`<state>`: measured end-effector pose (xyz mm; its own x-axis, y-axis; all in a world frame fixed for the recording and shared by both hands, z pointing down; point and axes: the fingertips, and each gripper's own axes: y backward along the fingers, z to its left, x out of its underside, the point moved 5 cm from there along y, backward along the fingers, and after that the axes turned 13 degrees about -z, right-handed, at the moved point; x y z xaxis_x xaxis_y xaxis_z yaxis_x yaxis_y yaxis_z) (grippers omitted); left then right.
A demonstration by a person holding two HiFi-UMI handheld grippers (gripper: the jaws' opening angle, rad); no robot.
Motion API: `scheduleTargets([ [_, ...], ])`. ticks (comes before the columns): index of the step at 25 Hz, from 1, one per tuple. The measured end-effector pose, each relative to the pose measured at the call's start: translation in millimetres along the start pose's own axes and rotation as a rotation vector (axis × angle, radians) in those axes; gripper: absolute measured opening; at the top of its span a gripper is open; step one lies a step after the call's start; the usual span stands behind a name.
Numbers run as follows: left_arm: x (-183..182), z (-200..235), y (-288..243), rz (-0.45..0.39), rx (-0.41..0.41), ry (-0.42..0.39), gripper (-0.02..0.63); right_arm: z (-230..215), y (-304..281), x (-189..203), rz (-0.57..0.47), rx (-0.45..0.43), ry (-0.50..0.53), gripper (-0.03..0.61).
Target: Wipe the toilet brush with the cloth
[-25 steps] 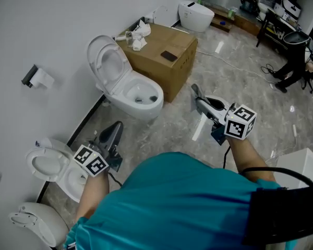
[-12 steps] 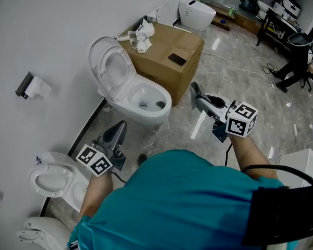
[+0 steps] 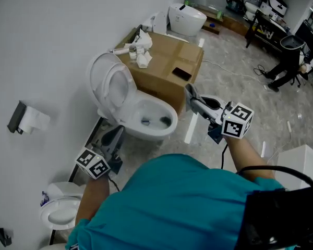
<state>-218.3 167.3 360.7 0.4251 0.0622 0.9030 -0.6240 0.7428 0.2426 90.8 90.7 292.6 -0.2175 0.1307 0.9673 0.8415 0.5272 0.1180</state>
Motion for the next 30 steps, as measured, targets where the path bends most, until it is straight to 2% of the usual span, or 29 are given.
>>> scheduleTargets([
  [6,27.2,45.2,-50.1,0.096,0.024,0.046,0.009,-57.1,-18.9,13.7,0.027,0.055,-0.040,0.021],
  [11,65.9,71.5,-115.6,0.205,0.013,-0.002,0.009,-137.3,-21.4,23.9,0.040,0.054,-0.076,0.021],
  [17,149.6,98.0,-208.3,0.481,-0.034,-0.135,0.013,-250.3,-33.8,47.4,0.113,-0.051,-0.082,0.021],
  [19,181.0,107.3,-234.0,0.592,-0.020,-0.176,0.075,-282.4,-42.8,57.0,0.139,-0.089,-0.073,0.021],
  [21,216.8,118.0,-249.8,0.712,0.018,-0.229,0.148,-308.3,-52.9,70.0,0.157,-0.109,-0.074,0.021],
  [22,236.3,123.8,-253.4,0.764,0.046,-0.260,0.164,-317.8,-57.2,79.1,0.165,-0.112,-0.078,0.021],
  [26,318.5,158.9,-258.0,0.941,0.174,-0.407,0.201,-340.9,-71.3,126.6,0.195,-0.095,-0.108,0.021],
  [30,414.9,195.6,-253.3,1.065,0.349,-0.574,0.218,-351.6,-74.2,183.4,0.230,-0.067,-0.145,0.021],
])
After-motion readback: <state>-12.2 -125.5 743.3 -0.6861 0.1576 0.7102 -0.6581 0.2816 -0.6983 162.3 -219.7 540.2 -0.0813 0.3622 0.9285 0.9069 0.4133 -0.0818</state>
